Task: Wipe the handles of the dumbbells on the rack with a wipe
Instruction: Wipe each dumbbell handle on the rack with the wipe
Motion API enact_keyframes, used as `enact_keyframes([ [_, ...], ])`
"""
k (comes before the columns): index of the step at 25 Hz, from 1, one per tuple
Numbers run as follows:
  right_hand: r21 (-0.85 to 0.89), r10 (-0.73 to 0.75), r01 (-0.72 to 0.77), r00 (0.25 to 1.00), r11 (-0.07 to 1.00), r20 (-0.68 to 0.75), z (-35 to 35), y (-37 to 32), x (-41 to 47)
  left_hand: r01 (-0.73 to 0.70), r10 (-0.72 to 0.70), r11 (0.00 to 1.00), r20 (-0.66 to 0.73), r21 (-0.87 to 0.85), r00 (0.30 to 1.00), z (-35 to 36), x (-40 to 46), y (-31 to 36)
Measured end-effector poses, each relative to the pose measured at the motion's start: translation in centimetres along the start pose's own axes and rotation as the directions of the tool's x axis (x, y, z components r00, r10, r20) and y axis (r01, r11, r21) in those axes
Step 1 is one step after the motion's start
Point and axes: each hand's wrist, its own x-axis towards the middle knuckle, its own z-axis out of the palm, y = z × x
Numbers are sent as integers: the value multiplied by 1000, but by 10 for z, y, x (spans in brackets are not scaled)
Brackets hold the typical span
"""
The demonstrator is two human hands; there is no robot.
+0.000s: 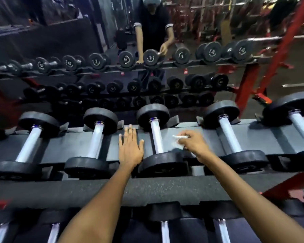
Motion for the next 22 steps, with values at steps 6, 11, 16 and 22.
enact_keyframes([
  [6, -260, 54, 36, 943, 965, 328, 8, 5, 27, -24, 24, 1000, -21, 6, 999, 1, 0, -3],
  [11, -192, 86, 27, 830, 981, 551, 25, 11, 30, -1, 0, 999, -20, -36, 1000, 3, 2, -6],
  [16, -239, 132, 36, 748, 970, 650, 5, 3, 34, 10, -11, 997, -13, -70, 1000, 2, 2, -4],
  [22, -192, 214, -110, 683, 975, 698, 7, -3, 25, 22, -23, 996, -11, -86, 1000, -1, 0, -3],
])
